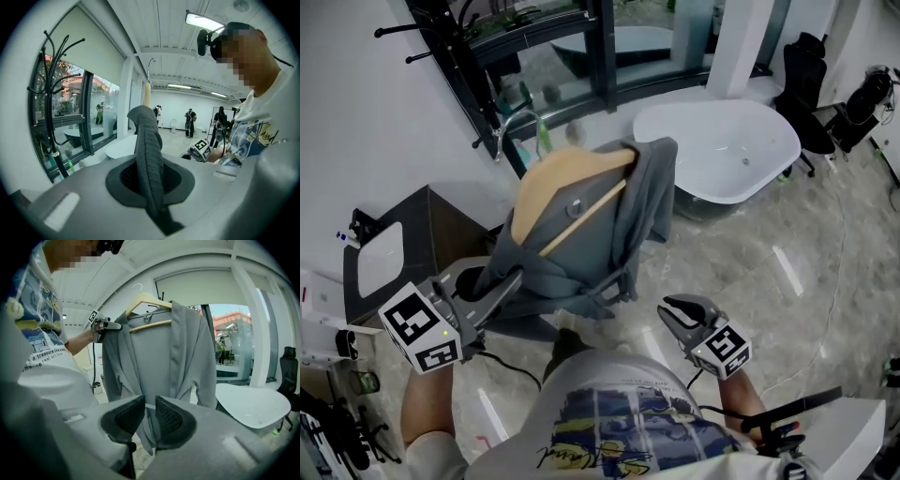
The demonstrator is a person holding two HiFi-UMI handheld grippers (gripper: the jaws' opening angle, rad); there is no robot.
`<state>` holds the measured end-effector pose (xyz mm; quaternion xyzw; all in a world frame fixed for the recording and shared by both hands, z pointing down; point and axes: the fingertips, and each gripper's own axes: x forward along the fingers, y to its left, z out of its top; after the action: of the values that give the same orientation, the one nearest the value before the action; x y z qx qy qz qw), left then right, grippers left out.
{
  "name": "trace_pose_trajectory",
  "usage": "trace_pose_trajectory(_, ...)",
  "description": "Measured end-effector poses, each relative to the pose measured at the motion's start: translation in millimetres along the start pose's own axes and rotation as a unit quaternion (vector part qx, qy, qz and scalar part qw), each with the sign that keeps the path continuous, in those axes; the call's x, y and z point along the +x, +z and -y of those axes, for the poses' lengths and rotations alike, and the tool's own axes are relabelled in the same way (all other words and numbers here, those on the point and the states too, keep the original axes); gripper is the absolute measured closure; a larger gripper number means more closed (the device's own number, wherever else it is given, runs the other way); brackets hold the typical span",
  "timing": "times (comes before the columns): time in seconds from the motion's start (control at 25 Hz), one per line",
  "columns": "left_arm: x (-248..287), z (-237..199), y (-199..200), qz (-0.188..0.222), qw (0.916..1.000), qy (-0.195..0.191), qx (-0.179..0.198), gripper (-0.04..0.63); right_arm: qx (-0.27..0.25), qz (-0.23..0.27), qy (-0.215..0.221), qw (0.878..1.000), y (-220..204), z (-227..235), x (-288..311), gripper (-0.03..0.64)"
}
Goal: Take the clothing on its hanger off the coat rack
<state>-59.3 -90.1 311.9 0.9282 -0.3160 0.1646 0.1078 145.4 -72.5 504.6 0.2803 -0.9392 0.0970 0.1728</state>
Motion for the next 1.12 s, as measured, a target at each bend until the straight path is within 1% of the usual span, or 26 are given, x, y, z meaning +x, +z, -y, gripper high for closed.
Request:
trace_pose_trajectory(0.2,-0.1,22.8,-2.3,-0.001,0.9999,-0.012,0.010,0.595,-0.007,0.004,0.007,1.000,3.7,-3.2,0.8,0.566)
trace_pose_trajectory(0.4,-1.1,35.6,-0.8,0.002,0.9997,-0.021,0.015,0.595,-0.015,0.000,0.013,1.000,5.6,-4.8,2.4,0.581)
trace_pose_trajectory(0.68,2.2,40.5,-1.8,-0.002,0.9991,-0.033,0.026,0.595,-0.020,0.003,0.011,1.000,7.7,-5.5,6.9,0.614)
trace_pose_trajectory(0.8,2.0,39.2,-2.4,-0.004,0.9990,-0.037,0.027,0.595,-0.025,-0.006,0.004,1.000,7.4,-5.6,8.6,0.614)
trace_pose_trajectory(0.96,2.1,39.4,-1.9,-0.004,0.9990,-0.036,0.026,0.595,-0.035,-0.004,0.001,0.999,8.1,-5.6,8.1,0.614)
trace_pose_trajectory(1.12,2.6,41.1,-2.0,-0.004,0.9989,-0.038,0.026,0.595,-0.036,0.001,0.008,0.999,11.6,-9.7,8.3,0.614)
